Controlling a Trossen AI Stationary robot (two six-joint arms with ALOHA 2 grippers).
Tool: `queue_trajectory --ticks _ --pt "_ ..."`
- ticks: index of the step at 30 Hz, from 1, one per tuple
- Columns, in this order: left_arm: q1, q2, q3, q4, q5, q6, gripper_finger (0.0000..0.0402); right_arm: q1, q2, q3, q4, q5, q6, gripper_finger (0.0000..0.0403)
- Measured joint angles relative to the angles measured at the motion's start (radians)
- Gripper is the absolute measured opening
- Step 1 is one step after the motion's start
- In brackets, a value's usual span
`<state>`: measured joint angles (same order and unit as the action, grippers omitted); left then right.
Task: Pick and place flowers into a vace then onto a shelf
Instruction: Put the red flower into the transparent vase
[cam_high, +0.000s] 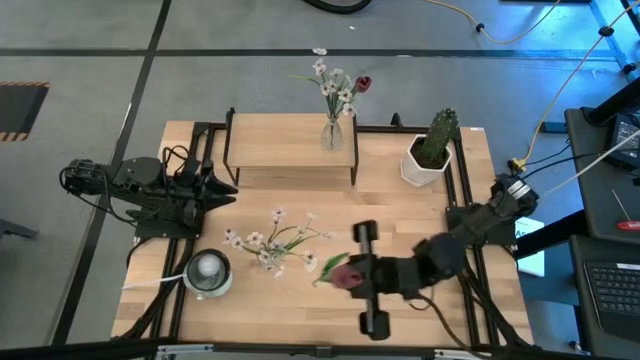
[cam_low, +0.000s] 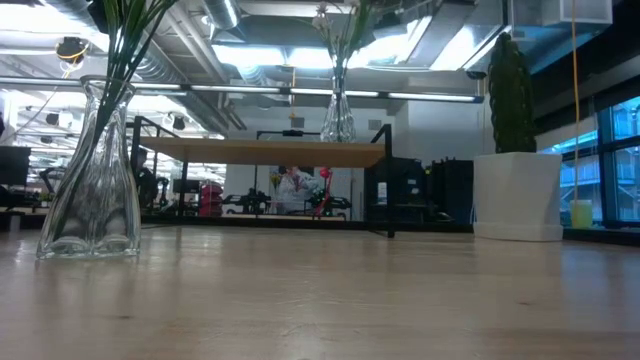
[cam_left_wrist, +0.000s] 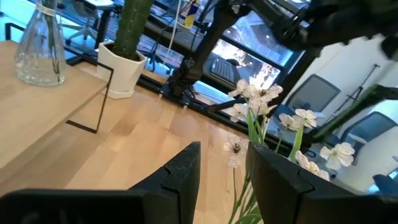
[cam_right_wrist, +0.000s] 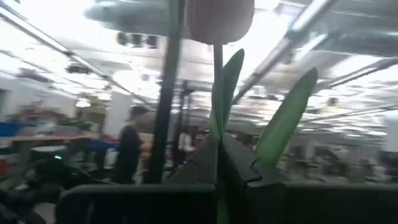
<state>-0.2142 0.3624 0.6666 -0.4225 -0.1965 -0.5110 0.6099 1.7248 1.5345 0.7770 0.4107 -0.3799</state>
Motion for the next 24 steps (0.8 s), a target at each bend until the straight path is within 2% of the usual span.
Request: queue_trajectory --ticks 3,6,9,16,20,24 --pt "0.000 0.000 0.000 0.000 0.001 0.000 0.0127 0.031 -0.053 -0.154 0.156 0.096 -0.042 0.0002" --pt "0.000 0.000 0.000 0.000 0.001 0.000 0.0127 0.042 -0.079 -0.280 0.350 0.139 -0.073 0.0001" --pt "0.000 0.000 0.000 0.000 0.001 0.000 0.0127 0.042 -0.081 -0.388 0.457 0.170 -0.065 0.0001" --pt "0.000 0.000 0.000 0.000 0.001 0.000 0.0127 0.023 -0.071 -0.564 0.482 0.175 0.180 0.0001" --pt "0.000 0.000 0.000 0.000 0.000 -0.002 0.0127 0.007 -0.030 -0.607 0.474 0.237 0.276 0.0002" --pt "0.000 0.000 0.000 0.000 -0.003 -0.001 0.0127 -0.012 0.038 -0.614 0.472 0.244 0.381 0.0002"
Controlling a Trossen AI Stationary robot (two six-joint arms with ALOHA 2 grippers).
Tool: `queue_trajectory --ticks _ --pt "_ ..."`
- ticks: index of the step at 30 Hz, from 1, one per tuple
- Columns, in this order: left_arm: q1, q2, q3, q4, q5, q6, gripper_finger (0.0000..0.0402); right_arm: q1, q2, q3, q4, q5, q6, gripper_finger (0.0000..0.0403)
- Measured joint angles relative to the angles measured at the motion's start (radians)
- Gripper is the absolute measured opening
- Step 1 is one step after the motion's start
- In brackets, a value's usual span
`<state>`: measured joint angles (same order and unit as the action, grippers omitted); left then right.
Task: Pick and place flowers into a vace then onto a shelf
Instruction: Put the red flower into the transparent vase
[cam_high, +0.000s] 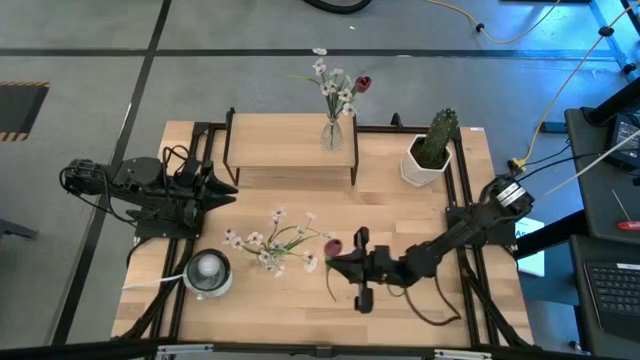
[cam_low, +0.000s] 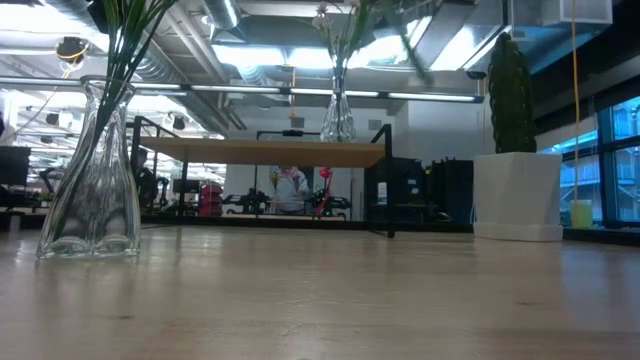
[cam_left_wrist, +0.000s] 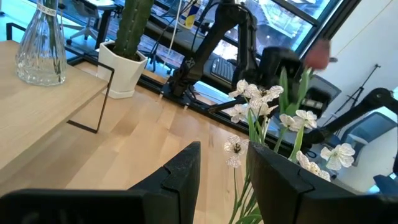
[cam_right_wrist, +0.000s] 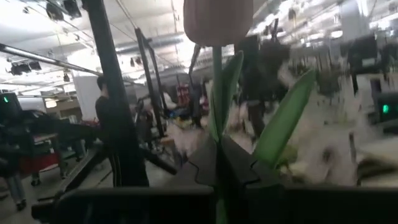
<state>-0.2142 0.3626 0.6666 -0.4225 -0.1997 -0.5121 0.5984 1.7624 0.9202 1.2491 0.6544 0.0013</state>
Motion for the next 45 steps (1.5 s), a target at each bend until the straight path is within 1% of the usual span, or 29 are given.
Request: queue_trajectory --ticks 9,16,18,22,25,27,30,32,34,41,45 --pt "0.000 0.000 0.000 0.000 0.000 -0.001 0.0127 -0.021 0.172 0.078 -0.005 0.000 0.100 0.0002" --pt "0.000 0.000 0.000 0.000 0.000 0.000 0.0127 -0.020 0.202 0.115 -0.041 -0.001 0.125 0.0002" --pt "0.000 0.000 0.000 0.000 0.000 0.000 0.0127 -0.021 0.202 0.135 -0.007 0.012 0.073 0.0002" --pt "0.000 0.000 0.000 0.000 0.000 0.000 0.0127 -0.041 0.200 0.203 0.090 0.051 -0.143 0.0002" --pt "0.000 0.000 0.000 0.000 0.000 0.000 0.0127 -0.067 0.200 0.273 0.112 0.053 -0.268 0.0002" --pt "0.000 0.000 0.000 0.000 0.000 0.000 0.0127 -0.087 0.199 0.317 0.111 0.051 -0.315 0.0002" --pt "0.000 0.000 0.000 0.000 0.000 0.001 0.0127 -0.119 0.199 0.360 0.104 0.002 -0.351 0.0002" --pt "0.000 0.000 0.000 0.000 0.000 0.001 0.0127 -0.143 0.199 0.378 0.103 -0.054 -0.336 0.0002" --pt "0.000 0.000 0.000 0.000 0.001 0.001 0.0127 -0.161 0.199 0.389 0.103 -0.087 -0.314 0.0002" --pt "0.000 0.000 0.000 0.000 0.003 0.001 0.0127 -0.210 0.199 0.392 0.103 -0.114 -0.259 0.0002" --pt "0.000 0.000 0.000 0.000 0.003 0.001 0.0127 -0.237 0.208 0.394 0.118 -0.184 -0.211 0.0002"
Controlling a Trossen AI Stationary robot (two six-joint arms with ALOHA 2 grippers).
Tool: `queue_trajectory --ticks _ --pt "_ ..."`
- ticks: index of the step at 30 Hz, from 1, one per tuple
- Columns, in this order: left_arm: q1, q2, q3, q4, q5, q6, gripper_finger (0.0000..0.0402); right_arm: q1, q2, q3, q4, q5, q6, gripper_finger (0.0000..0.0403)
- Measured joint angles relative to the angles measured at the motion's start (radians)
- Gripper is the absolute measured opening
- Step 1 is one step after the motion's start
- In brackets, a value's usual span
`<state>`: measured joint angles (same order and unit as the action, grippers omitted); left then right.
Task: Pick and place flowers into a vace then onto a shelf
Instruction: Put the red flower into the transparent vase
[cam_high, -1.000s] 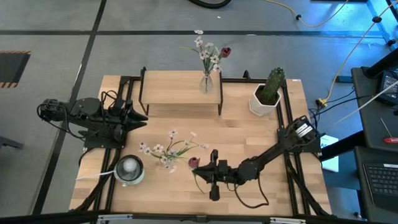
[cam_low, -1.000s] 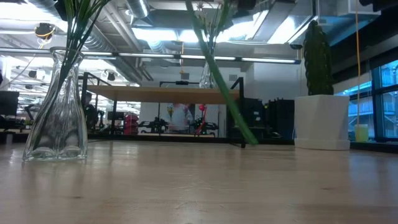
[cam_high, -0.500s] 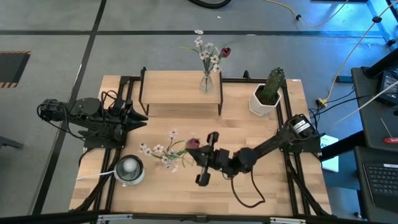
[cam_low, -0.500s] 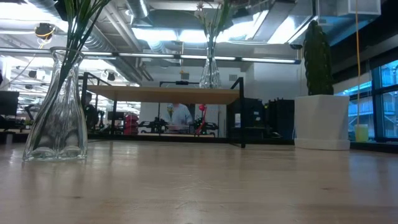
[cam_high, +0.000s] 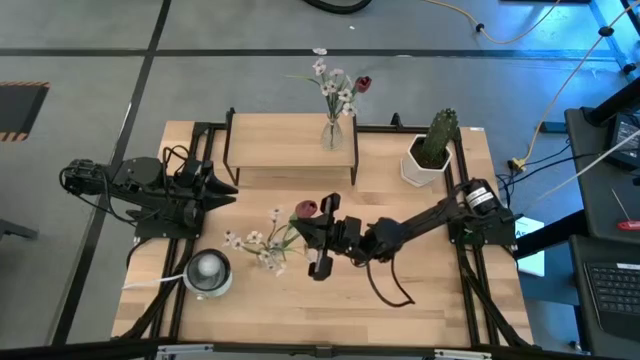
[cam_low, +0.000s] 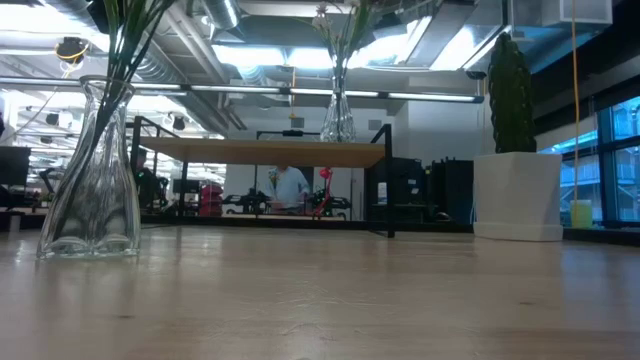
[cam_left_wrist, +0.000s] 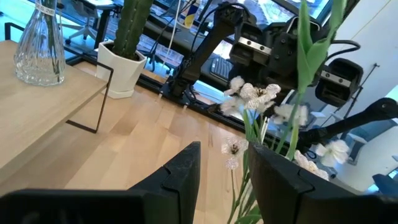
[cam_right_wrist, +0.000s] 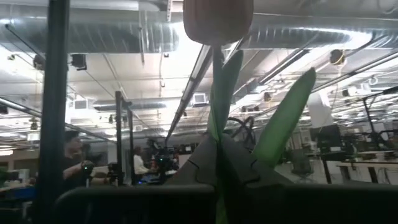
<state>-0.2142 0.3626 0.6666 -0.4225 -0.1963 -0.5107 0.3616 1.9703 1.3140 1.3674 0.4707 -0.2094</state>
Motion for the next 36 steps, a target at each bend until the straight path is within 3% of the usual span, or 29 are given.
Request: queue_trajectory --ticks 4,17,29,36 --pt "0.000 0.000 0.000 0.000 0.000 0.000 0.0127 -0.016 0.031 0.027 0.016 0.000 -0.002 0.0002" --pt "0.000 0.000 0.000 0.000 0.000 0.000 0.0127 -0.025 0.270 0.335 -0.014 -0.001 -0.134 0.0001" --pt "0.000 0.000 0.000 0.000 0.000 0.000 0.0127 -0.001 0.279 0.344 -0.090 -0.001 -0.239 0.0002" --pt "0.000 0.000 0.000 0.000 0.000 0.000 0.0127 0.007 0.279 0.344 -0.225 -0.001 -0.188 0.0003"
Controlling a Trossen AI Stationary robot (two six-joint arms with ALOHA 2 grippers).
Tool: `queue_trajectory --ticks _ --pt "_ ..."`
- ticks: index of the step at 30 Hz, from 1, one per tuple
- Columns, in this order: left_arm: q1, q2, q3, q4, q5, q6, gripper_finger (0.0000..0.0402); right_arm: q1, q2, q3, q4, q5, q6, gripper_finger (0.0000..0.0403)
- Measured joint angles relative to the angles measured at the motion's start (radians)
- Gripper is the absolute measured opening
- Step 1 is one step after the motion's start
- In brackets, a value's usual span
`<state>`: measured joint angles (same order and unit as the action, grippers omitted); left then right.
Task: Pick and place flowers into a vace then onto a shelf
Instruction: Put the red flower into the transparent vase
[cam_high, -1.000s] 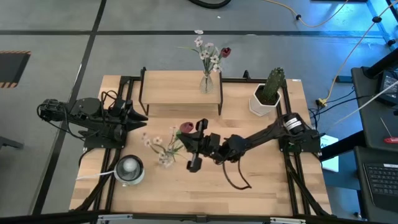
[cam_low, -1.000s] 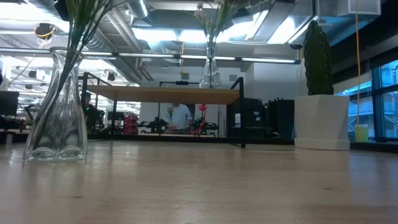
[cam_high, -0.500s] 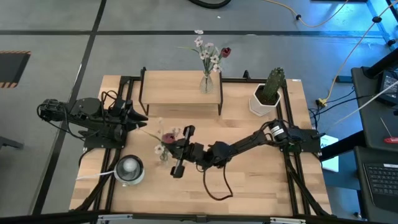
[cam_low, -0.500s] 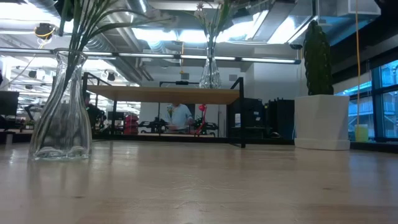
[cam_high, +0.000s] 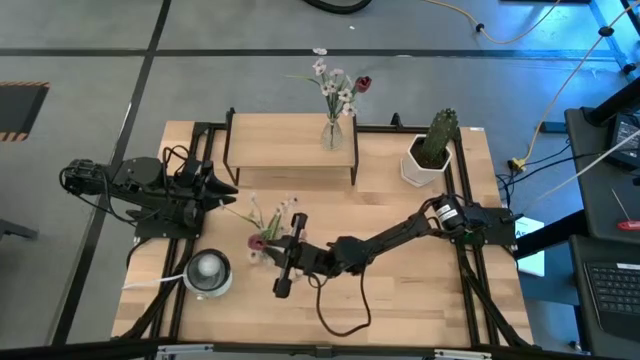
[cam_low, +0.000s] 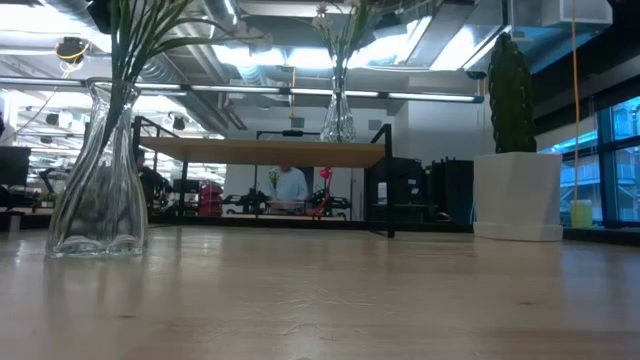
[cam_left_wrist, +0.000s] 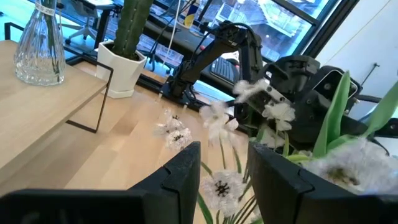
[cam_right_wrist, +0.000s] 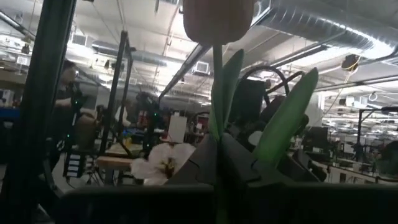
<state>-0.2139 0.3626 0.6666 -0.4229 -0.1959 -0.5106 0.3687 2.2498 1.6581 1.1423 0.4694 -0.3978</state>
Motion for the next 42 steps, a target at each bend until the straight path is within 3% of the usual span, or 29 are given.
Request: queue_trajectory --ticks 7,15,23,33,37,42 --pt "0.000 0.000 0.000 0.000 0.000 0.000 0.0127 0.000 0.000 0.000 -0.044 0.000 0.007 0.0004" --pt "0.000 0.000 0.000 0.000 0.000 0.000 0.0127 -0.012 0.000 0.000 -0.295 0.001 0.187 0.0005" --pt "0.000 0.000 0.000 0.000 0.000 0.000 0.0127 -0.021 0.000 0.000 -0.454 0.000 0.267 0.0005" --pt "0.000 0.000 0.000 0.000 0.000 0.000 0.0127 -0.022 -0.002 0.000 -0.480 0.000 0.309 0.0007" --pt "0.000 0.000 0.000 0.000 0.000 0.000 0.0127 -0.022 -0.002 0.000 -0.478 0.000 0.314 0.0031" --pt "0.000 0.000 0.000 0.000 0.000 0.000 0.0127 -0.021 -0.002 0.000 -0.471 0.000 0.318 0.0098"
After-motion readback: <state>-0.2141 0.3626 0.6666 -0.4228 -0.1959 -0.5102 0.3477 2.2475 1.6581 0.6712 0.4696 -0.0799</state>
